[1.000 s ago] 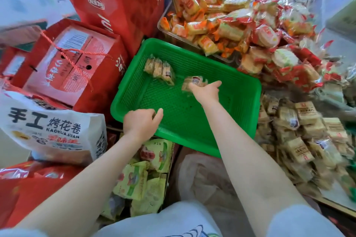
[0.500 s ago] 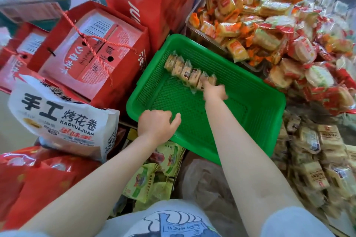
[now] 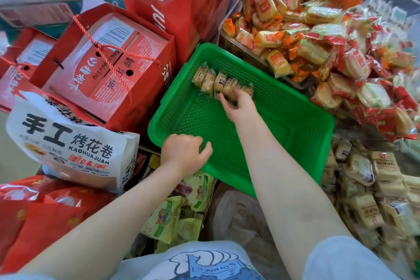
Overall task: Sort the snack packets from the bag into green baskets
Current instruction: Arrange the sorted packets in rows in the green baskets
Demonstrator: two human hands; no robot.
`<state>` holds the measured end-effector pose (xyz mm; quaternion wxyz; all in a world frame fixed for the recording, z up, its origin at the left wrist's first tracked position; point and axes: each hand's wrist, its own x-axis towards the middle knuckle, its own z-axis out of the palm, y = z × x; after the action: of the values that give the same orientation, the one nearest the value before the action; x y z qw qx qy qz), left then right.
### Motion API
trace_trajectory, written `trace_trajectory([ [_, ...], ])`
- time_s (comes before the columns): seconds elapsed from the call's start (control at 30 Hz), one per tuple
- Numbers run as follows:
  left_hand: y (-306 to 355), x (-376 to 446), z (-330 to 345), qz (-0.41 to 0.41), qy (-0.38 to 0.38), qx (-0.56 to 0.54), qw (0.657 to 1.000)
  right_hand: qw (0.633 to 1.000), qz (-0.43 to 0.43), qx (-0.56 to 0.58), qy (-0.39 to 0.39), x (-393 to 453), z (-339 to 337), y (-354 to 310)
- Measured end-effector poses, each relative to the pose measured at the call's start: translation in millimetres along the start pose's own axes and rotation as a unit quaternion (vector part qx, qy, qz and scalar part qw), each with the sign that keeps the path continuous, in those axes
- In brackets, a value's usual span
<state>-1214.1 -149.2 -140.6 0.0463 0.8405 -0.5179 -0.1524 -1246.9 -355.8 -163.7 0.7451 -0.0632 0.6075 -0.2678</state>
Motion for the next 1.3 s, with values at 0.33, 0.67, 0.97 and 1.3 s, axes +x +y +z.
trace_trajectory([
  [0.33,3.6,-0.9,-6.2,-0.014,-0.015,0.01,1.0,0.995,-0.049,-0.032,-0.086,-31.1,-25.6,0.3],
  [0.67,42.5,-17.9,-16.5,0.025,-0.072,-0.029,0.997,0.977,-0.118,-0.056,-0.171,-153.6,-182.3,-35.1],
  [0.97,247.8,-79.6,20.4,0.22,-0.148,-0.249,0.931,0.946,-0.222,-0.048,0.232,-164.9,-434.7,-76.7],
  [1.3,324.0,-90.5,48.6,0.042,-0.304,-0.345,0.887,0.949,-0.156,-0.096,0.257,-91.6,-482.6,-99.0],
])
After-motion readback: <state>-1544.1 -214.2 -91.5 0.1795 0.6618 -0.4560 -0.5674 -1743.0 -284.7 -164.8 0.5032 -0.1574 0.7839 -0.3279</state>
